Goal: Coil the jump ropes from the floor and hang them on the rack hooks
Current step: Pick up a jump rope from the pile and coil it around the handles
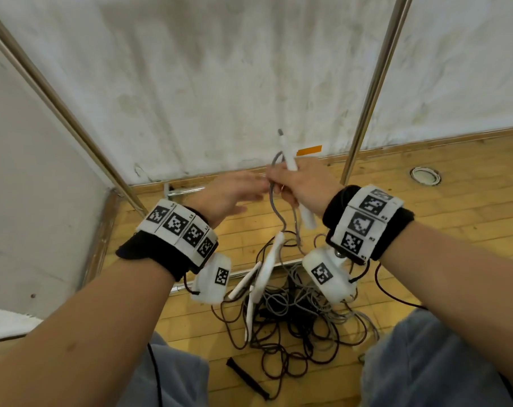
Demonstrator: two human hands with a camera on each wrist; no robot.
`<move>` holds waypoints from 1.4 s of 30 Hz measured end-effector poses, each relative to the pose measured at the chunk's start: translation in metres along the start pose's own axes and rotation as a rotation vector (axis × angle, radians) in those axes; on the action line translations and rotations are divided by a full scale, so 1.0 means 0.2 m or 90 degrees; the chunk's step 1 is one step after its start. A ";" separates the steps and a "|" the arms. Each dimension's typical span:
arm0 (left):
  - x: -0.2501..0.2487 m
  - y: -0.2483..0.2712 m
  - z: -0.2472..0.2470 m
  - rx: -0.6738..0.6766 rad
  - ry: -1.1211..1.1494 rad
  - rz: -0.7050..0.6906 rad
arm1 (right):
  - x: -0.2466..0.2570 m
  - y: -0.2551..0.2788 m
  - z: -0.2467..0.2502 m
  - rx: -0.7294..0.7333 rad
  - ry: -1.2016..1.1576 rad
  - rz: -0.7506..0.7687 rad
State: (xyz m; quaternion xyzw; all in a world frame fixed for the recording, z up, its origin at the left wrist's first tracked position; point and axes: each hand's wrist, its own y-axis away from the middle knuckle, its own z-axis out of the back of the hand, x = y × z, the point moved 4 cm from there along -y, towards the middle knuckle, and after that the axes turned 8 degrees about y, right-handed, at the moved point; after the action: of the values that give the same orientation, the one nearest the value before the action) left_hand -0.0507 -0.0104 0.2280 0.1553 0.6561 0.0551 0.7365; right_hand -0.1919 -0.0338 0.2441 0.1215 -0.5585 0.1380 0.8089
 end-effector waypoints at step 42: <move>0.01 0.02 -0.02 0.053 -0.441 -0.070 | -0.11 -0.07 -0.02 0.143 0.095 -0.025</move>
State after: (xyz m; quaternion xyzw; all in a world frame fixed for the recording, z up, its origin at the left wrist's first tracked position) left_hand -0.0530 -0.0051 0.2278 0.1587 0.3765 -0.0674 0.9102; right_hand -0.1914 -0.0475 0.2209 0.2115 -0.4750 0.1925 0.8322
